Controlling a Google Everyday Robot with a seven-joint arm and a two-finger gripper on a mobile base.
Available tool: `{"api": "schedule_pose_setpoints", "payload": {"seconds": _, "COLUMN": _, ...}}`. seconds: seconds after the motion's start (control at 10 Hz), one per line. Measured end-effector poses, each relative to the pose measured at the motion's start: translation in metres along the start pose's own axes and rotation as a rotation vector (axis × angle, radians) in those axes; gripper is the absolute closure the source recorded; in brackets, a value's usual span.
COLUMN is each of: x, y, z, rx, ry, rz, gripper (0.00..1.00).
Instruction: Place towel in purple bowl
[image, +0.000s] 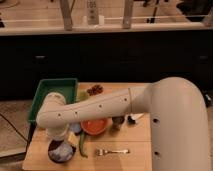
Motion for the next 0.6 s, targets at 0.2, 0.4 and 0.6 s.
{"api": "schedule_pose_setpoints", "payload": {"seconds": 0.2, "x": 0.0000, "y": 0.0000, "z": 0.0000, "rx": 0.000, "ry": 0.000, "rz": 0.000, "gripper": 0.20}}
{"api": "schedule_pose_setpoints", "payload": {"seconds": 0.4, "x": 0.0000, "y": 0.0000, "z": 0.0000, "rx": 0.000, "ry": 0.000, "rz": 0.000, "gripper": 0.20}}
{"api": "schedule_pose_setpoints", "payload": {"seconds": 0.6, "x": 0.0000, "y": 0.0000, "z": 0.0000, "rx": 0.000, "ry": 0.000, "rz": 0.000, "gripper": 0.20}}
